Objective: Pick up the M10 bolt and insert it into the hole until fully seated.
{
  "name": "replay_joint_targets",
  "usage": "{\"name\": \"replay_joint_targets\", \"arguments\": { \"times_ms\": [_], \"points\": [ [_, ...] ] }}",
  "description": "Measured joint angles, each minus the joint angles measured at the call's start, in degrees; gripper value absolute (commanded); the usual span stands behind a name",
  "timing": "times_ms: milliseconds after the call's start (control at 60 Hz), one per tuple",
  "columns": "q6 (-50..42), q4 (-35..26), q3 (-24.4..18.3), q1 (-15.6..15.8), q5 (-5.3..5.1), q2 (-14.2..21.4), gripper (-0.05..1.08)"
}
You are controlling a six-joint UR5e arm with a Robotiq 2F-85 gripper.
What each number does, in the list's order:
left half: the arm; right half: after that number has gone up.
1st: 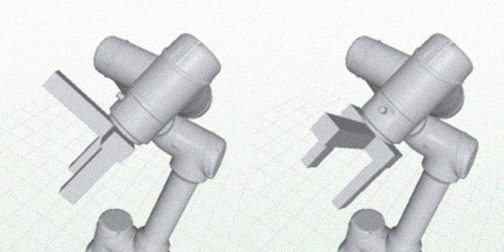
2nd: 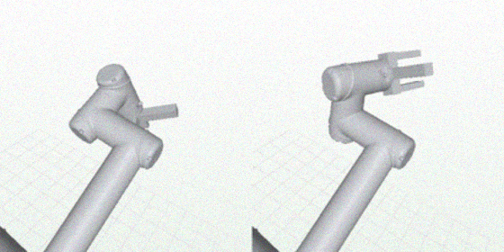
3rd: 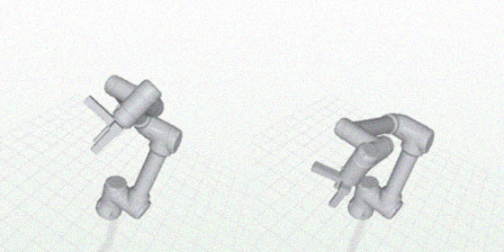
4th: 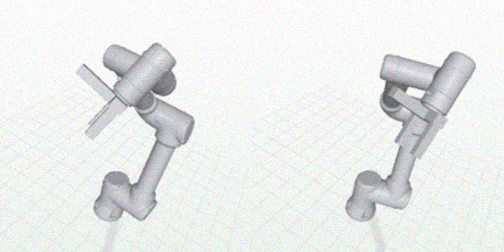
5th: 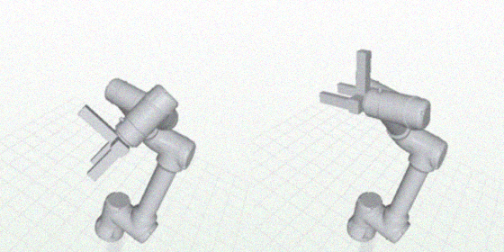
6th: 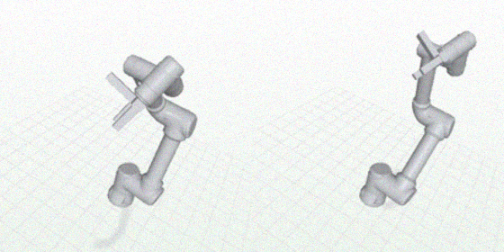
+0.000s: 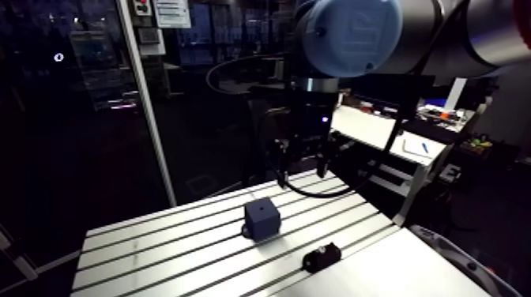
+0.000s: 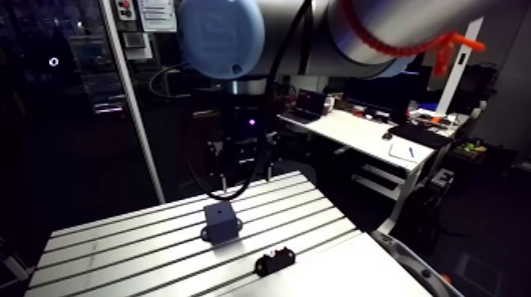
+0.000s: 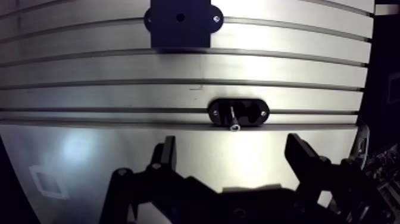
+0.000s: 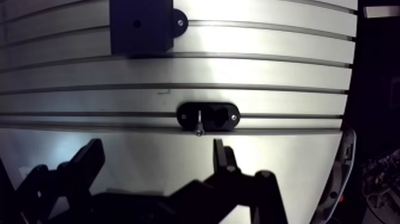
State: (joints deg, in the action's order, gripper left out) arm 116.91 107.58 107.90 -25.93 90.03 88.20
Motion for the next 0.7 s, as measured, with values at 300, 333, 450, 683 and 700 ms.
{"name": "replay_joint_targets", "arguments": {
  "times_ms": [300, 333, 450, 683, 700],
  "points": [
    [0.7, 4.07, 3.94, -0.62, 0.36, -0.47, 0.01],
    [0.72, 4.51, 4.31, -0.64, 0.44, -0.54, 0.01],
    [0.82, 6.35, 5.64, -0.78, 0.75, -0.81, 0.01],
    [1.04, 9.45, 7.69, -1.23, 1.07, -1.81, 0.01],
    [1.09, 9.68, 7.83, -1.25, 1.15, -1.88, 0.01]
  ]
}}
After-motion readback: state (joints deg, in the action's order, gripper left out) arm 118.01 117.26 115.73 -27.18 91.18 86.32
